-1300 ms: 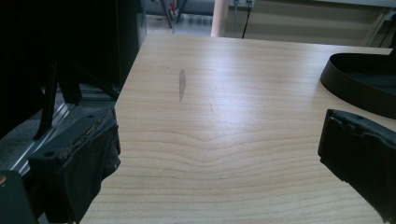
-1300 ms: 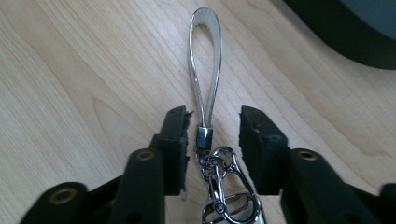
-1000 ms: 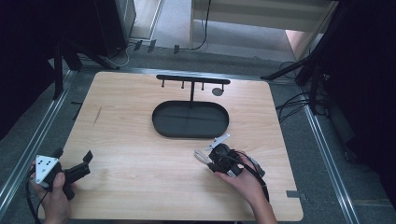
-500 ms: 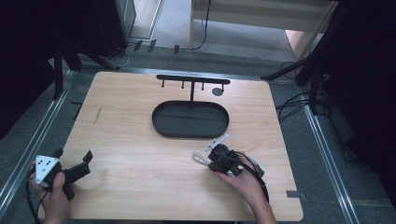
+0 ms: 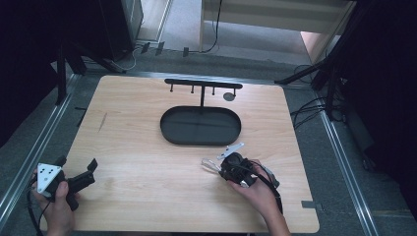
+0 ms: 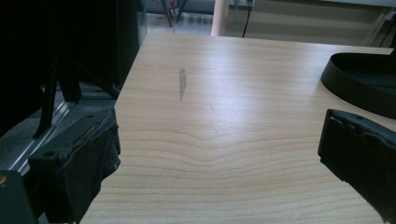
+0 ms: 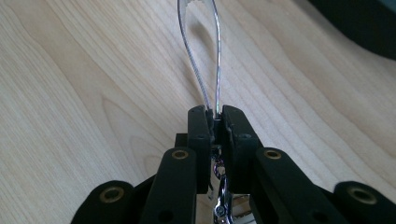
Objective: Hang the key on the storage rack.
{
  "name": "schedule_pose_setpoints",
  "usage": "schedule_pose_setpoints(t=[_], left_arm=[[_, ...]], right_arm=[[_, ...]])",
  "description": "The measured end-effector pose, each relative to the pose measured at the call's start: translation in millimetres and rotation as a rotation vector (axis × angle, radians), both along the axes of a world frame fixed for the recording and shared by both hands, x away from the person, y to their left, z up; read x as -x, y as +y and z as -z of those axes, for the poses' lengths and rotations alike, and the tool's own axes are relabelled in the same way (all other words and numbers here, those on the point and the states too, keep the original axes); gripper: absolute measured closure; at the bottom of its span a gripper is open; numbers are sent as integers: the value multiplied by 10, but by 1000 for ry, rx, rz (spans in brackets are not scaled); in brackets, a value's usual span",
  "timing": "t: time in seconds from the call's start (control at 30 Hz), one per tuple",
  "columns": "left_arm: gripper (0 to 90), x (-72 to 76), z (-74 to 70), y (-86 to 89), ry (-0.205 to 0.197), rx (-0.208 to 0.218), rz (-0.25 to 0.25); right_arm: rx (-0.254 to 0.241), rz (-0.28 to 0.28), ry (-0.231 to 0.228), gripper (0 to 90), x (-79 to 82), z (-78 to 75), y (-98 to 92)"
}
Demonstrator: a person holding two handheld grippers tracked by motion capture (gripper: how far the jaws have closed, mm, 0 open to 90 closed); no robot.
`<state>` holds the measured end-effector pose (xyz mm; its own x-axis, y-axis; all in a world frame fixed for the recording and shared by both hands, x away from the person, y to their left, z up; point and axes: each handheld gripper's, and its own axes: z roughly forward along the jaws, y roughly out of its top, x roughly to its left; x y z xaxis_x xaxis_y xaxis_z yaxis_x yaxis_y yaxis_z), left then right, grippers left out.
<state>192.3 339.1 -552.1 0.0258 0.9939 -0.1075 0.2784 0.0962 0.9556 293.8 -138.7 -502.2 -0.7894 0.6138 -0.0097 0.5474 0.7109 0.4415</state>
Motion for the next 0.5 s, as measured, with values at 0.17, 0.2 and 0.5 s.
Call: schedule_pose_setpoints(t=[0.17, 0.2, 0.5], left_arm=[[0, -1, 0, 0, 0, -1, 1], [0, -1, 0, 0, 0, -1, 1], [0, -2, 0, 0, 0, 1, 0]], right_arm=[[-51, -15, -35, 833, 31, -38, -31], [-51, -15, -35, 833, 31, -38, -31], [-100, 1, -70, 833, 41, -56, -59]])
